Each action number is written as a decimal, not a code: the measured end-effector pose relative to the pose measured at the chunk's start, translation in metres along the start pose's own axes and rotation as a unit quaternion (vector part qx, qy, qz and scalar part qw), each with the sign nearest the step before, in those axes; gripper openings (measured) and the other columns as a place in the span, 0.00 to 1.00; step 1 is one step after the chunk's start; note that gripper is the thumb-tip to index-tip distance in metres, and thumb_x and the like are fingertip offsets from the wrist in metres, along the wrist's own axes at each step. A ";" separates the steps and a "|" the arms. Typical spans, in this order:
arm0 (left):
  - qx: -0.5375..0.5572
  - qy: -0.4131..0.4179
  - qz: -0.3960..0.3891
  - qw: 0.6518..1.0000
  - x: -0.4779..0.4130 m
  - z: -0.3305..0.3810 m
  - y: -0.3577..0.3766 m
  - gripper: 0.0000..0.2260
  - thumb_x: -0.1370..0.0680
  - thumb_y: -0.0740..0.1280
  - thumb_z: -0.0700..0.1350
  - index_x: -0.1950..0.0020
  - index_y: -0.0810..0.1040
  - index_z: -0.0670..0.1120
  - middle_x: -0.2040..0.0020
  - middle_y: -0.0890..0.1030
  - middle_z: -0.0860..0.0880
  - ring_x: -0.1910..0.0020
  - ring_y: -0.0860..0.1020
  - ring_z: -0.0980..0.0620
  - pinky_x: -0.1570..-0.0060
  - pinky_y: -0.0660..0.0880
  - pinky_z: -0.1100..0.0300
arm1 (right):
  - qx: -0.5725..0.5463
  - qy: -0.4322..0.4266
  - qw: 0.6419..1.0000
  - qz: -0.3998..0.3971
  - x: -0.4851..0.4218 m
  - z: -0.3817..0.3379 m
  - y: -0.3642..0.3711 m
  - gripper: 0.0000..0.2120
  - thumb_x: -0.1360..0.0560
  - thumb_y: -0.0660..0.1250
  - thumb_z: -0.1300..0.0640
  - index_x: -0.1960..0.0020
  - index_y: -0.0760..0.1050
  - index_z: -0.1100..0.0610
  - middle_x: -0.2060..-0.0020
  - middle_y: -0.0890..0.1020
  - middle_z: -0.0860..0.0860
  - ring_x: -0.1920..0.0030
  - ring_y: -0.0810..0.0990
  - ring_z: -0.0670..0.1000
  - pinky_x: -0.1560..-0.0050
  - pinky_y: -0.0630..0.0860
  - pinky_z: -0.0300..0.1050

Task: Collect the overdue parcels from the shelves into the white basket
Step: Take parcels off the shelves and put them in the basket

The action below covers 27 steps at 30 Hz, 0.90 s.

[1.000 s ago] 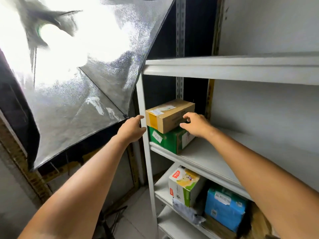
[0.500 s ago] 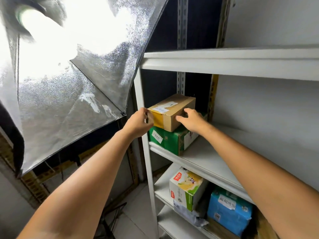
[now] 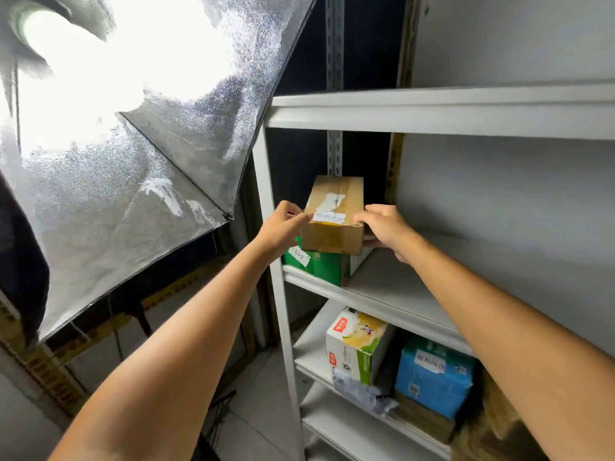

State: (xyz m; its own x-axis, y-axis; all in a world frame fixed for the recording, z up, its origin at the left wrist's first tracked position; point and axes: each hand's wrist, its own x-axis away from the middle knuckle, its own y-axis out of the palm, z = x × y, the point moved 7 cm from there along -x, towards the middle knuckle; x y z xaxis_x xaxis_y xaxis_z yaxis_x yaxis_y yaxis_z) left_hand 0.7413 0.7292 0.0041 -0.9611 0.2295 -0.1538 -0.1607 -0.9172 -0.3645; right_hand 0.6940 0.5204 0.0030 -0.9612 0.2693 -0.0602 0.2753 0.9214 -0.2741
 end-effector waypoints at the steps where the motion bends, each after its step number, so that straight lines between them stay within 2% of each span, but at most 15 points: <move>1: 0.037 -0.011 -0.017 0.999 0.003 0.001 0.004 0.11 0.19 0.65 0.48 0.39 0.72 0.45 0.41 0.78 0.42 0.49 0.79 0.47 0.55 0.78 0.55 | 0.000 0.003 1.000 0.006 0.005 0.001 -0.003 0.22 0.23 0.68 0.57 0.31 0.72 0.60 0.38 0.78 0.55 0.54 0.79 0.49 0.59 0.82 0.46; 3: 0.074 -0.023 -0.040 0.996 0.008 0.003 0.010 0.14 0.18 0.63 0.44 0.32 0.71 0.44 0.41 0.77 0.43 0.49 0.79 0.47 0.57 0.78 0.58 | 0.005 -0.001 1.000 0.019 0.011 0.004 -0.010 0.28 0.23 0.68 0.59 0.25 0.65 0.60 0.33 0.74 0.55 0.53 0.75 0.46 0.66 0.75 0.31; 4: 0.078 -0.025 -0.047 0.996 0.010 0.003 0.014 0.15 0.18 0.62 0.42 0.31 0.71 0.44 0.41 0.78 0.43 0.48 0.79 0.48 0.57 0.78 0.59 | 0.005 -0.006 1.000 0.025 0.014 0.006 -0.014 0.29 0.23 0.68 0.59 0.24 0.64 0.60 0.31 0.73 0.55 0.50 0.75 0.47 0.65 0.73 0.28; 5: 0.079 -0.027 -0.052 0.995 0.013 0.005 0.016 0.15 0.18 0.62 0.41 0.31 0.72 0.45 0.43 0.78 0.44 0.49 0.80 0.48 0.58 0.78 0.60 | 0.005 -0.012 0.999 0.030 0.018 0.007 -0.018 0.29 0.23 0.69 0.60 0.24 0.64 0.60 0.30 0.71 0.55 0.45 0.76 0.49 0.59 0.74 0.29; 7: 0.086 -0.031 -0.059 0.994 0.018 0.008 0.025 0.16 0.19 0.64 0.40 0.31 0.72 0.46 0.44 0.79 0.45 0.48 0.81 0.48 0.60 0.79 0.61 | 0.004 -0.020 0.999 0.047 0.025 0.011 -0.028 0.31 0.25 0.71 0.60 0.25 0.65 0.60 0.28 0.70 0.56 0.34 0.73 0.53 0.40 0.74 0.40; 10: 0.103 -0.023 -0.071 0.992 0.025 0.018 0.046 0.17 0.20 0.64 0.38 0.32 0.73 0.48 0.47 0.80 0.45 0.47 0.81 0.48 0.58 0.79 0.60 | -0.011 -0.025 0.997 0.069 0.038 0.020 -0.049 0.31 0.27 0.73 0.61 0.26 0.67 0.60 0.30 0.72 0.57 0.31 0.72 0.53 0.33 0.71 0.45; 12: 0.101 -0.015 -0.086 0.991 0.031 0.025 0.064 0.18 0.20 0.64 0.37 0.31 0.73 0.49 0.49 0.81 0.47 0.52 0.81 0.51 0.61 0.78 0.61 | -0.021 -0.020 0.996 0.087 0.049 0.029 -0.068 0.32 0.29 0.74 0.60 0.27 0.69 0.58 0.32 0.75 0.55 0.35 0.77 0.53 0.34 0.74 0.49; 14: 0.088 -0.007 -0.101 0.991 0.037 0.030 0.082 0.18 0.20 0.64 0.37 0.30 0.72 0.48 0.50 0.81 0.48 0.54 0.81 0.53 0.64 0.80 0.62 | -0.035 -0.012 0.995 0.091 0.058 0.040 -0.083 0.31 0.29 0.74 0.60 0.27 0.69 0.57 0.37 0.79 0.52 0.43 0.81 0.52 0.42 0.79 0.49; 16: 0.073 0.002 -0.109 0.991 0.044 0.035 0.099 0.19 0.20 0.64 0.37 0.29 0.72 0.47 0.49 0.81 0.47 0.53 0.81 0.52 0.56 0.82 0.58 | -0.044 -0.009 0.995 0.092 0.070 0.046 -0.099 0.29 0.27 0.73 0.63 0.28 0.69 0.57 0.42 0.81 0.50 0.48 0.83 0.50 0.51 0.81 0.43; 17: 0.069 0.003 -0.108 0.992 0.048 0.037 0.107 0.20 0.20 0.64 0.37 0.29 0.72 0.47 0.48 0.82 0.46 0.53 0.81 0.52 0.54 0.81 0.56 | -0.041 -0.012 0.995 0.094 0.075 0.048 -0.108 0.29 0.27 0.73 0.63 0.28 0.69 0.57 0.43 0.81 0.50 0.48 0.82 0.50 0.52 0.81 0.41; 18: 0.067 0.005 -0.107 0.992 0.053 0.039 0.114 0.19 0.20 0.64 0.37 0.29 0.72 0.47 0.47 0.81 0.45 0.54 0.81 0.52 0.56 0.81 0.57 | -0.039 -0.012 0.995 0.095 0.080 0.049 -0.115 0.29 0.27 0.73 0.63 0.28 0.70 0.57 0.42 0.81 0.51 0.46 0.82 0.51 0.51 0.81 0.42; 20: 0.076 0.001 -0.102 0.992 0.065 0.044 0.129 0.17 0.20 0.64 0.37 0.31 0.72 0.46 0.48 0.80 0.46 0.57 0.80 0.54 0.66 0.79 0.64 | -0.029 -0.008 0.995 0.096 0.091 0.055 -0.131 0.29 0.27 0.73 0.62 0.28 0.69 0.57 0.41 0.81 0.52 0.44 0.81 0.53 0.49 0.81 0.45; 21: 0.084 -0.001 -0.099 0.992 0.070 0.045 0.137 0.16 0.20 0.64 0.37 0.32 0.73 0.46 0.49 0.80 0.47 0.59 0.80 0.55 0.68 0.78 0.66 | -0.024 -0.006 0.995 0.096 0.096 0.059 -0.139 0.30 0.27 0.74 0.62 0.28 0.69 0.57 0.41 0.80 0.52 0.43 0.80 0.53 0.49 0.81 0.45; 25: 0.090 0.000 -0.093 0.992 0.087 0.053 0.166 0.13 0.20 0.66 0.39 0.36 0.74 0.46 0.53 0.80 0.50 0.59 0.80 0.55 0.66 0.79 0.64 | -0.014 -0.008 0.994 0.105 0.117 0.072 -0.170 0.29 0.28 0.74 0.62 0.28 0.70 0.57 0.41 0.79 0.51 0.43 0.79 0.50 0.56 0.78 0.37; 27: 0.100 -0.008 -0.104 0.989 0.096 0.057 0.184 0.13 0.20 0.66 0.40 0.36 0.74 0.47 0.52 0.80 0.50 0.55 0.81 0.53 0.56 0.81 0.56 | -0.017 -0.006 0.993 0.114 0.129 0.079 -0.187 0.29 0.29 0.74 0.62 0.29 0.71 0.56 0.39 0.79 0.51 0.42 0.79 0.50 0.51 0.80 0.42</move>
State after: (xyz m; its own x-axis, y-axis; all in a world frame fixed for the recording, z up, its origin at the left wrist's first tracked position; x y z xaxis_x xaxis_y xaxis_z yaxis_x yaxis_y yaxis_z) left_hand 0.6062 0.5637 -0.0257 -0.9052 0.4174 -0.0800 -0.3959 -0.8967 -0.1981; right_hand 0.5175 0.3609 -0.0289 -0.8735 0.4697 -0.1280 0.4868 0.8453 -0.2203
